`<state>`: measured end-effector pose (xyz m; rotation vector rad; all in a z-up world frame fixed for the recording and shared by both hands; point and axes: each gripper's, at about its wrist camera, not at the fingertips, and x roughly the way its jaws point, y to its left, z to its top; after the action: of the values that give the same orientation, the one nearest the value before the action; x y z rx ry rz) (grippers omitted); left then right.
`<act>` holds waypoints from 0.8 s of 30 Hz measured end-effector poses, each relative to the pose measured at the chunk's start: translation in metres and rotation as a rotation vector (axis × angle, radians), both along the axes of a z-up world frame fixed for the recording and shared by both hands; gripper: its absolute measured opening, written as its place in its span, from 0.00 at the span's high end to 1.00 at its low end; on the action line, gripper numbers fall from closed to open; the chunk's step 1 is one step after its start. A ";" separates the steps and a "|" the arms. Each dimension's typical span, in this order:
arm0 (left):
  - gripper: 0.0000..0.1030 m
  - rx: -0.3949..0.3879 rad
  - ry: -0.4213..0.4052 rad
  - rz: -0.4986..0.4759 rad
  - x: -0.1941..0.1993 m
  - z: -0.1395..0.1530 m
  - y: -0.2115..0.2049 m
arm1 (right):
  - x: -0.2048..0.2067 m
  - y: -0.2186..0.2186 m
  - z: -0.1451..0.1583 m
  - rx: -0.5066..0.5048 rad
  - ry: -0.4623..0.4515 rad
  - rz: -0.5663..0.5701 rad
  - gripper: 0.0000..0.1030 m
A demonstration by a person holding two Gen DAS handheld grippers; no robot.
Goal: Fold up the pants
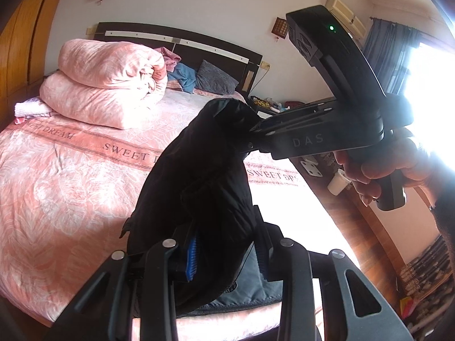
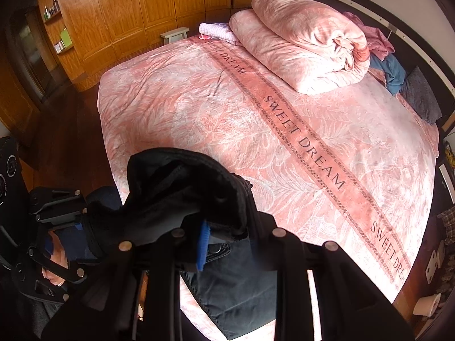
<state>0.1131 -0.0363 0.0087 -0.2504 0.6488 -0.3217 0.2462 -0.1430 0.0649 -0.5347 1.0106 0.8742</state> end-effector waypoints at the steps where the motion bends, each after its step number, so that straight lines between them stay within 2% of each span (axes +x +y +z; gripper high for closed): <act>1: 0.69 0.006 0.001 -0.008 0.000 0.000 -0.005 | 0.000 -0.005 -0.001 0.002 -0.002 -0.004 0.78; 13: 0.69 0.060 0.019 -0.094 0.007 -0.011 -0.054 | -0.002 -0.059 -0.015 0.015 -0.001 -0.053 0.78; 24: 0.69 0.132 0.044 -0.171 0.020 -0.034 -0.105 | 0.005 -0.101 -0.040 0.010 -0.009 -0.078 0.79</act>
<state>0.1327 -0.1413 -0.0250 -0.0756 0.7338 -0.4363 0.2517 -0.2441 0.0252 -0.4872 1.0121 0.8071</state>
